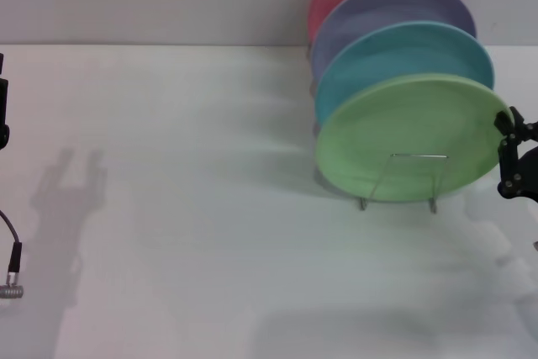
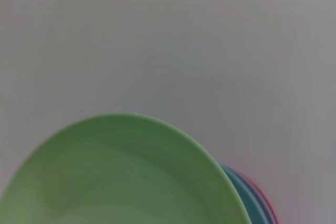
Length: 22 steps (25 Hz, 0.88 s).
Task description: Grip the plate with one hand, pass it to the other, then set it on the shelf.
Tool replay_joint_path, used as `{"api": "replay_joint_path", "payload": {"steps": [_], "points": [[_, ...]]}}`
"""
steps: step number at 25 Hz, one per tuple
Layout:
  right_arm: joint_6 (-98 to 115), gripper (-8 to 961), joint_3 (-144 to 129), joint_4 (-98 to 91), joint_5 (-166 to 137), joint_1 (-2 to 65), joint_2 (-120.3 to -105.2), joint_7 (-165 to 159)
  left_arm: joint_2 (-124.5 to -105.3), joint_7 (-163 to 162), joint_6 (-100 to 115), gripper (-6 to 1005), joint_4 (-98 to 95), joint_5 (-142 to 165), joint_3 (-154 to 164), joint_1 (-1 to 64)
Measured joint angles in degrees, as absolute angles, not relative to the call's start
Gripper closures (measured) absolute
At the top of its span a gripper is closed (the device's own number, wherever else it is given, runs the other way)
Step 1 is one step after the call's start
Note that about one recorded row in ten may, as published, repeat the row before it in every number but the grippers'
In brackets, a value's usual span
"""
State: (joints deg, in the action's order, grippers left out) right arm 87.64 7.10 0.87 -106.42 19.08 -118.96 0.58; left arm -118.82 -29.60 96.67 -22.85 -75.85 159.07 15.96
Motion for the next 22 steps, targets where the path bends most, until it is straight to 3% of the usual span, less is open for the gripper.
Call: {"api": "replay_joint_path", "payload": {"steps": [7, 18, 22], "points": [[85.1, 930, 6.7, 0.9, -106.9, 19.5, -118.95, 0.4, -118.82, -29.8, 96.7, 504, -22.8, -75.9, 159.0, 16.0], [94.5, 648, 7.5, 0.7, -106.4, 16.2, -118.91, -2.7, -118.74, -29.9, 96.8, 504, -22.8, -75.8, 159.0, 16.4], [99.1, 618, 9.5, 0.1, -106.3, 14.7, -118.87, -5.9, -118.66, -29.7, 96.8, 505, -22.6, -75.8, 158.8, 16.8]]}}
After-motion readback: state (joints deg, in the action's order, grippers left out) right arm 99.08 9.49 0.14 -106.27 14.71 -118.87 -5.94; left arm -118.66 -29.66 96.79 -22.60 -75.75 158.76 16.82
